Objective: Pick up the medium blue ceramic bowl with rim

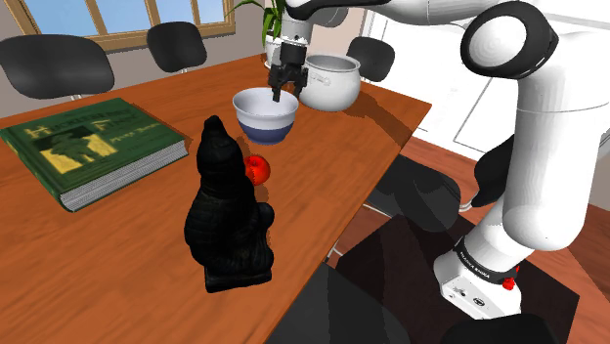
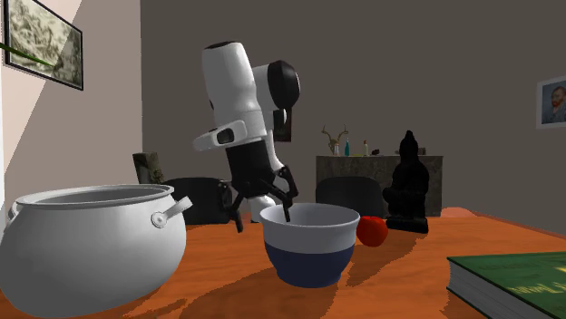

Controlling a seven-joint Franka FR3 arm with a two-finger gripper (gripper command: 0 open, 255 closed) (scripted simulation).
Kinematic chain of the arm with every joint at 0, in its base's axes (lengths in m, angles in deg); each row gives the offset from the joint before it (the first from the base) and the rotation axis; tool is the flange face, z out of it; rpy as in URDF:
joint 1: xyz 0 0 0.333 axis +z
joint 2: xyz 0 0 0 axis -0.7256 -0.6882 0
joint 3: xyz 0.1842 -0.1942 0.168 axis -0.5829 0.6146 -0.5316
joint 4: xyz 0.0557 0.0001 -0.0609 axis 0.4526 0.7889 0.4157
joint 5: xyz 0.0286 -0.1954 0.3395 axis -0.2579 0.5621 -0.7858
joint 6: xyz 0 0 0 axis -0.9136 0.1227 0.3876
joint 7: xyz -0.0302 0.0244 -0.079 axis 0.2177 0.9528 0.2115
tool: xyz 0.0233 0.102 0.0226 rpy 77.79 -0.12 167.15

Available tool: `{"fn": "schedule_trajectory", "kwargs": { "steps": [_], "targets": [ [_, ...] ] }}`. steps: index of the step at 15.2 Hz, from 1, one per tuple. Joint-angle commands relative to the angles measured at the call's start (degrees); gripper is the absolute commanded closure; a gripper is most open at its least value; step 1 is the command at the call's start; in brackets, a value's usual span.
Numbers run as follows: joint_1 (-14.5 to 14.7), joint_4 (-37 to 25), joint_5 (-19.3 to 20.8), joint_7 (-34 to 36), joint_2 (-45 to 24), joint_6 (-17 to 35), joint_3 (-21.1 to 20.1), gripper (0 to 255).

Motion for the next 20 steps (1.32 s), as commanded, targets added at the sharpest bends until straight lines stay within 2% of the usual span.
{"fn": "schedule_trajectory", "kwargs": {
  "steps": [1,10,20],
  "targets": [
    [0.0,0.2,0.0,0.0,-0.1,0.3,0.0,255],
    [0.1,0.0,0.0,0.0,-0.2,0.2,0.0,255],
    [0.1,-8.7,0.2,1.5,-0.8,-7.7,-0.1,255]
  ]
}}
